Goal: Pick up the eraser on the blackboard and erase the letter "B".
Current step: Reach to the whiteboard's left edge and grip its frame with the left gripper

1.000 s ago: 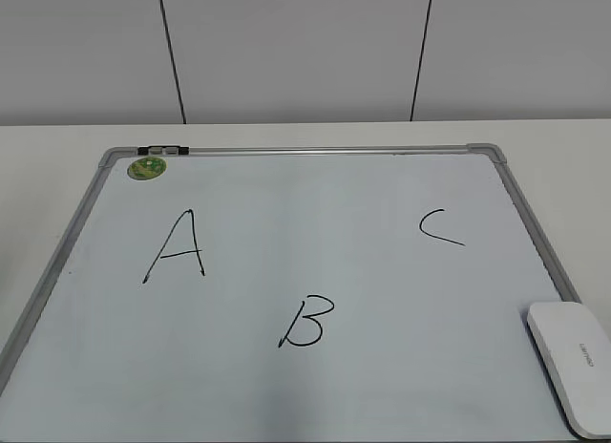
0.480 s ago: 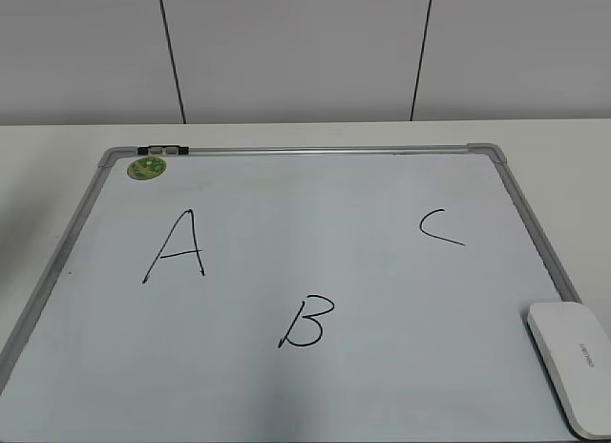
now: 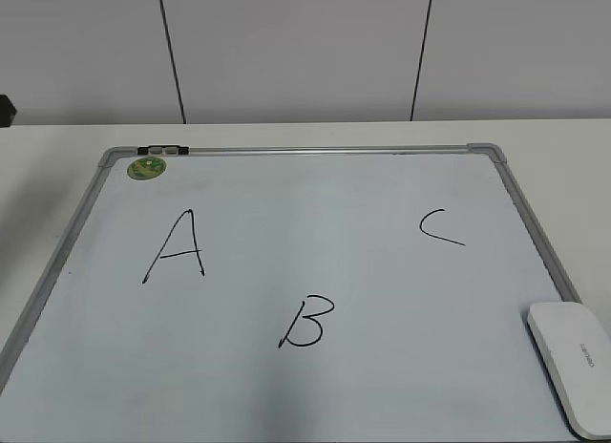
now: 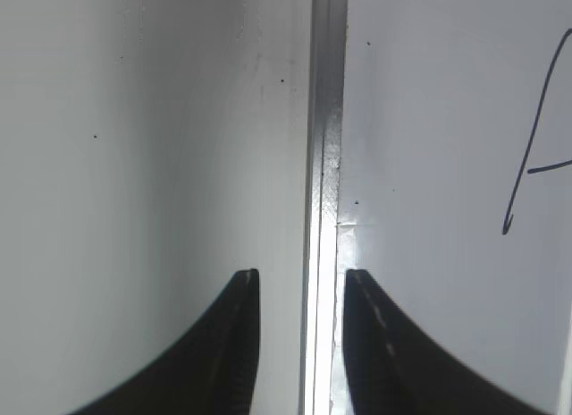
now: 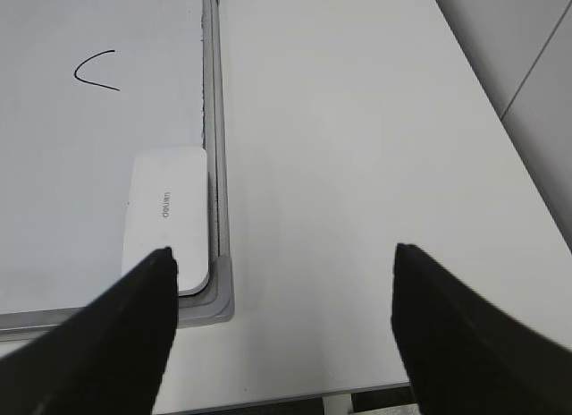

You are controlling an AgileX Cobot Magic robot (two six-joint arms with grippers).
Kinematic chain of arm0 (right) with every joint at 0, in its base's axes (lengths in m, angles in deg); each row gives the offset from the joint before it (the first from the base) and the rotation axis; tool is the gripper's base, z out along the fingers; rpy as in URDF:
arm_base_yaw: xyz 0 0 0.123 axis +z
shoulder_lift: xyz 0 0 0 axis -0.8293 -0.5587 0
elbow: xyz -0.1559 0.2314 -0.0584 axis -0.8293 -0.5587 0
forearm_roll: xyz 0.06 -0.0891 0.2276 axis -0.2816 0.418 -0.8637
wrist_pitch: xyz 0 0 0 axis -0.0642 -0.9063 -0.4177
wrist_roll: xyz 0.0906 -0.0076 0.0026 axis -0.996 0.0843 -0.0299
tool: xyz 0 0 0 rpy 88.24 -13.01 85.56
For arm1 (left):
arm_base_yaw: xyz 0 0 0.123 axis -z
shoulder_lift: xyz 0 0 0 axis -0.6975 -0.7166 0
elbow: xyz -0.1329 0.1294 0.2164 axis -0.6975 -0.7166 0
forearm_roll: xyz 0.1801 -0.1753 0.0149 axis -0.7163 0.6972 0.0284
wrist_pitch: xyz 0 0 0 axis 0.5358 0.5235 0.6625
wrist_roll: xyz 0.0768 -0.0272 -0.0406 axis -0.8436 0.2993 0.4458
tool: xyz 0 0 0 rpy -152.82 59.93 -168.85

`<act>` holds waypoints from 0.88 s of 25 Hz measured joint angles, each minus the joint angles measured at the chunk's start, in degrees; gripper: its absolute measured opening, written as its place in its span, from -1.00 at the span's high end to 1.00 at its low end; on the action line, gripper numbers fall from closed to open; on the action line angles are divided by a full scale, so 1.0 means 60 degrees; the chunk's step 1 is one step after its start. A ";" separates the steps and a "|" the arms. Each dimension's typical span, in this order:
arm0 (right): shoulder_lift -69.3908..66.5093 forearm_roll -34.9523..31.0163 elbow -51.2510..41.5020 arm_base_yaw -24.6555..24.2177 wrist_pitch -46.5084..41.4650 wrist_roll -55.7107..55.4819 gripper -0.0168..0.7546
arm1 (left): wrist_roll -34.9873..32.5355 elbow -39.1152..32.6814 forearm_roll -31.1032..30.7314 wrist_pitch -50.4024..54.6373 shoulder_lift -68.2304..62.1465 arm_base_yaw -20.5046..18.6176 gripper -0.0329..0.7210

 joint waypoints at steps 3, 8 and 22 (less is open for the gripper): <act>0.0000 0.0000 0.0000 0.0000 0.0000 0.0000 -0.48 | -0.0081 0.0144 0.0017 0.0062 -0.0509 0.0000 0.27; 0.0000 0.0000 0.0000 0.0000 0.0000 0.0000 -0.48 | -0.0261 0.0140 0.0079 0.0062 -0.1331 0.0000 0.27; 0.0000 0.0000 0.0000 0.0000 0.0000 0.0000 -0.48 | -0.1100 0.0316 0.0275 -0.0404 -0.3011 0.0000 0.27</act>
